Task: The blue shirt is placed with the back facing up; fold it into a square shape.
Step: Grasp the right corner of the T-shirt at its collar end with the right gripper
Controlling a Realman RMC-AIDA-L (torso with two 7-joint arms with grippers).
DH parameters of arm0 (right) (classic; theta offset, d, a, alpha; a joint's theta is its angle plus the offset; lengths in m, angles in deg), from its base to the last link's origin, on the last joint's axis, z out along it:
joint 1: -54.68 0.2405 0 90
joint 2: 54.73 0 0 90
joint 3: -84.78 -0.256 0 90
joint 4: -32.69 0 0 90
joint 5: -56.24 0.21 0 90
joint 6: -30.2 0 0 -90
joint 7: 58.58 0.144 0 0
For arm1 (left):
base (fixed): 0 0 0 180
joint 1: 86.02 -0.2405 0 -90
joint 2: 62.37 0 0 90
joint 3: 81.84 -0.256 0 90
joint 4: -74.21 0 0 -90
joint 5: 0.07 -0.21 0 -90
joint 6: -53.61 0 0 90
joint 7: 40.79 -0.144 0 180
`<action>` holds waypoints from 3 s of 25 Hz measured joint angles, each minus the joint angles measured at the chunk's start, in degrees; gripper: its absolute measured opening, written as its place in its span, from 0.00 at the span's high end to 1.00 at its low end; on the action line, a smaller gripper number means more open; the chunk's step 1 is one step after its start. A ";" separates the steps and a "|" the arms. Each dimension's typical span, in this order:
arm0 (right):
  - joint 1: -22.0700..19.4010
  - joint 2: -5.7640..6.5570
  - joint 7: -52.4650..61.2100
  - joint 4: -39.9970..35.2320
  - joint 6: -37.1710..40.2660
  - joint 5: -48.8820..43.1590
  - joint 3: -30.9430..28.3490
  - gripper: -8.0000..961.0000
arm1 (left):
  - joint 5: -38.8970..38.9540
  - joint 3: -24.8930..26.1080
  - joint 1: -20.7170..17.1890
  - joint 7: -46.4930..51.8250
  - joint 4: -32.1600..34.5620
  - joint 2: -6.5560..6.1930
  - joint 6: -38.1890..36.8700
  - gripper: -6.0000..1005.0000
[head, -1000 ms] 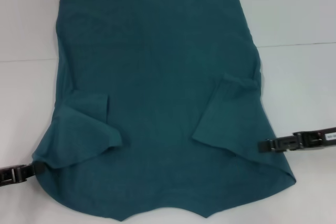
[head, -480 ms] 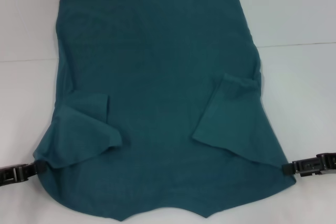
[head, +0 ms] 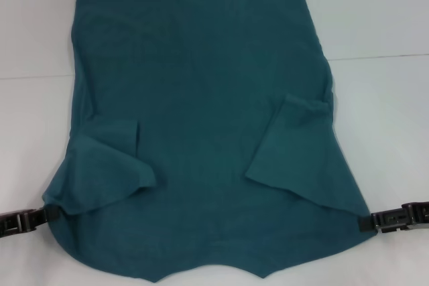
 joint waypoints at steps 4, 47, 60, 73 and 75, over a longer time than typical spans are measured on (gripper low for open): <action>-0.01 -0.07 0.00 0.04 0.00 -1.03 -0.27 0.13 | 0.00 0.02 0.00 0.00 0.00 0.00 0.06 0.98; 3.88 -2.96 -0.63 -5.35 -4.76 -1.34 -5.58 0.13 | 0.09 0.35 0.42 -0.39 0.00 -0.08 0.17 0.98; 4.16 -4.52 -0.26 -5.43 -10.83 -4.37 -3.19 0.13 | 0.18 0.35 0.46 -0.44 0.00 0.00 0.23 0.98; 4.17 -6.00 -0.66 -4.84 -12.77 -4.42 -1.11 0.13 | 0.66 0.35 0.53 -0.44 0.00 -0.05 0.36 0.98; 4.15 -6.12 -0.67 -4.83 -12.87 -4.43 -0.98 0.13 | 0.67 0.35 0.53 -0.44 0.00 -0.07 0.36 0.98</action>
